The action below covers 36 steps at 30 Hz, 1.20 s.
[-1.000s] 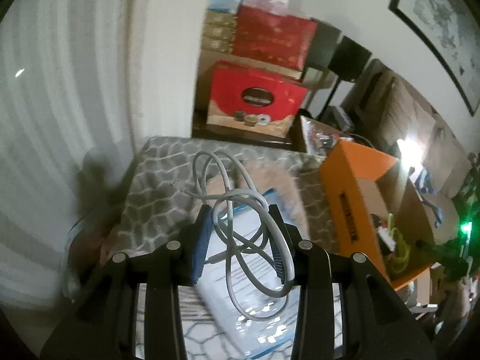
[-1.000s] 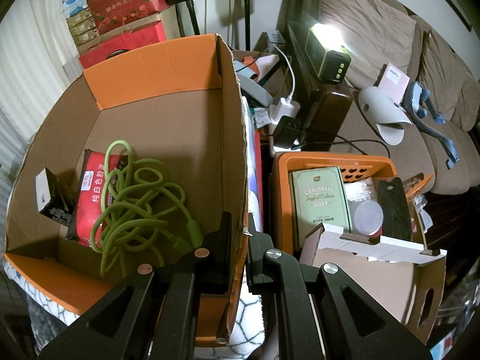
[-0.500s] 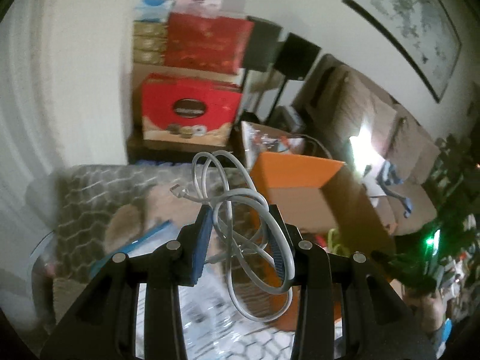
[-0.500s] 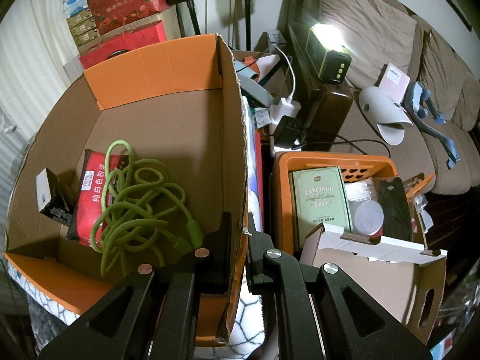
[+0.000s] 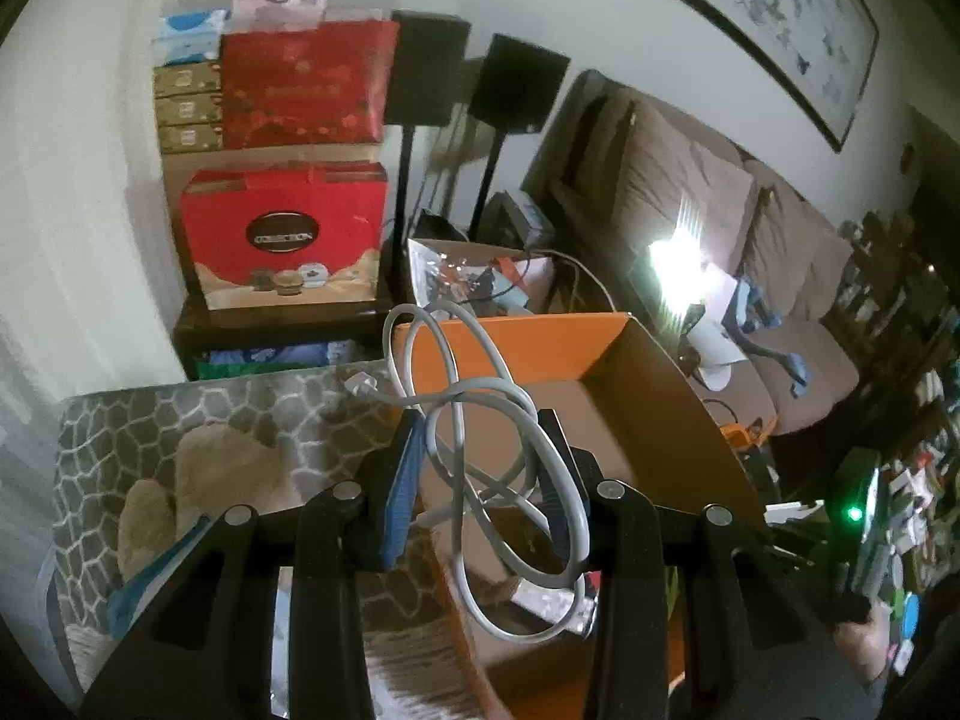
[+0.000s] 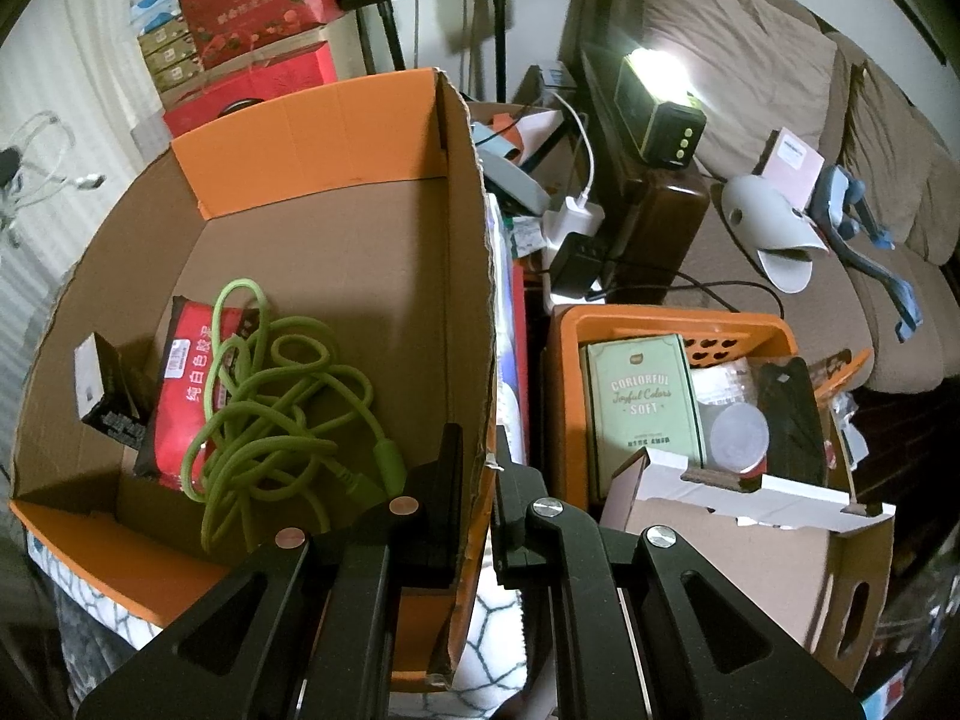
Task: Organize objects
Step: 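Carry the white cable with the left gripper and release it into the box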
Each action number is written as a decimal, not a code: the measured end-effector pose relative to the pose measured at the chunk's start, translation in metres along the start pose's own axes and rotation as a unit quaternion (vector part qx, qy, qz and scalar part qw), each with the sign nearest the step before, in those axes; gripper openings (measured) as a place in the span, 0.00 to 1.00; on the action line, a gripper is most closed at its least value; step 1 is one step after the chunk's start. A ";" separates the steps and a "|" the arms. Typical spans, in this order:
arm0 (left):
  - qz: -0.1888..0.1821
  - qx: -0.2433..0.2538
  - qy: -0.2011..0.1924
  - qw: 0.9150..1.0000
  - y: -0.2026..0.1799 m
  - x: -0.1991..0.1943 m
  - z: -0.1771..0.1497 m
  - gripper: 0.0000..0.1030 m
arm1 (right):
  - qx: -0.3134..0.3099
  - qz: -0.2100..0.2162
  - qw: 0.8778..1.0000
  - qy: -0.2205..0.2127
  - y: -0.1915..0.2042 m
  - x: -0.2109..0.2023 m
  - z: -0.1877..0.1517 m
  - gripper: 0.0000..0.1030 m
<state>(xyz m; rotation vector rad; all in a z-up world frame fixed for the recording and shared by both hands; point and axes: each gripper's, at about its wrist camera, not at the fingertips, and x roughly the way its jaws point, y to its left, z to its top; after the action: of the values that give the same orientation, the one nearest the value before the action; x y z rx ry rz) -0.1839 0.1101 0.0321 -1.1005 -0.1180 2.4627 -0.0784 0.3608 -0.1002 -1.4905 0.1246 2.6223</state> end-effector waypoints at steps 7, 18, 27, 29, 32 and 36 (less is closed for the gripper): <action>0.000 0.026 0.014 1.000 -0.017 0.029 0.003 0.33 | -0.002 0.003 1.000 0.001 -0.001 0.002 0.000 0.07; 0.000 0.065 0.040 0.997 -0.048 0.075 0.006 0.33 | -0.004 0.006 1.000 0.002 -0.001 0.004 -0.001 0.07; 0.006 0.086 0.072 0.994 -0.065 0.107 -0.003 0.33 | -0.004 0.006 1.000 0.002 -0.002 0.004 -0.001 0.07; 0.004 0.082 0.079 0.993 -0.066 0.111 -0.003 0.34 | -0.004 0.006 1.000 0.002 -0.002 0.004 -0.001 0.07; 0.003 0.076 0.083 0.994 -0.066 0.112 -0.003 0.36 | -0.006 0.004 1.000 0.002 -0.002 0.003 0.000 0.07; 0.002 0.066 0.075 0.995 -0.063 0.106 -0.001 0.63 | -0.008 0.001 1.000 0.003 -0.002 0.003 0.000 0.07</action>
<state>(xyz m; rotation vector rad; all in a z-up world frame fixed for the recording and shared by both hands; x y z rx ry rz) -0.2233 0.2115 -0.0263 -1.2229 0.0920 2.3429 -0.0795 0.3632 -0.1029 -1.5031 0.1055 2.6281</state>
